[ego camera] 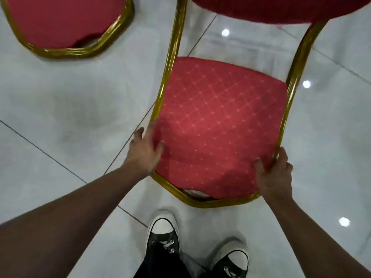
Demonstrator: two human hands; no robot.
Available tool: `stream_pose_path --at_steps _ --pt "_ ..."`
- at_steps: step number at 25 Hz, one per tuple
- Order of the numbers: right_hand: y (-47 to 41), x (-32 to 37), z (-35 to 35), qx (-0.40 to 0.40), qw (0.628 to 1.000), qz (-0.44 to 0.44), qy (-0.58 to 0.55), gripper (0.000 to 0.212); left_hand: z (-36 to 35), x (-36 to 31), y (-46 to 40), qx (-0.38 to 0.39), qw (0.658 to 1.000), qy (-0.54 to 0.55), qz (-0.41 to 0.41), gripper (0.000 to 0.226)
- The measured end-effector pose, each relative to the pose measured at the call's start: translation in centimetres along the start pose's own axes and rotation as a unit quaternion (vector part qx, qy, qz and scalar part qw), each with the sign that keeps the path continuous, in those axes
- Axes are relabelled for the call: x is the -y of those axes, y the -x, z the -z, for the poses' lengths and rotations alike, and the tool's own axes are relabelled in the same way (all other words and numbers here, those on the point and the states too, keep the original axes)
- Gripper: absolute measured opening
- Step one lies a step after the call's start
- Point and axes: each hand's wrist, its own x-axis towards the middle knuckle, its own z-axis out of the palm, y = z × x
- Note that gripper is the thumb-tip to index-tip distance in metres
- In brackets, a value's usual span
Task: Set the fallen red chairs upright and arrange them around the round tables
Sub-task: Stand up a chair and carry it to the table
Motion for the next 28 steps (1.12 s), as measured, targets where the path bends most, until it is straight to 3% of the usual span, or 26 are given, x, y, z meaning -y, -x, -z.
stream_pose_path --at_steps 4,9,15,19,23,28 --pt "-3.1 -1.5 -2.0 0.007 0.994 -0.034 -0.099 0.078 -2.0 2.1 -2.3 0.023 0.999 0.043 -0.004 0.086" --pt "1.8 0.9 4.2 0.029 0.996 -0.013 -0.088 0.082 2.4 -1.2 3.4 0.035 0.997 0.054 0.040 0.099" --pt "13.6 9.7 22.9 0.106 0.992 -0.065 -0.008 0.088 17.3 -12.4 20.6 0.024 0.995 0.009 0.098 0.087" --pt "19.9 17.6 38.5 0.153 0.984 -0.073 0.054 0.080 27.9 -22.8 32.6 -0.014 0.994 -0.039 0.099 0.070" --pt "23.8 23.9 51.6 0.150 0.980 -0.082 0.104 0.071 36.0 -31.5 40.5 -0.040 0.994 -0.039 0.095 0.048" --pt "27.8 27.9 60.3 0.071 0.996 -0.031 0.047 0.053 40.2 -38.8 44.9 -0.083 0.994 0.036 0.069 0.041"
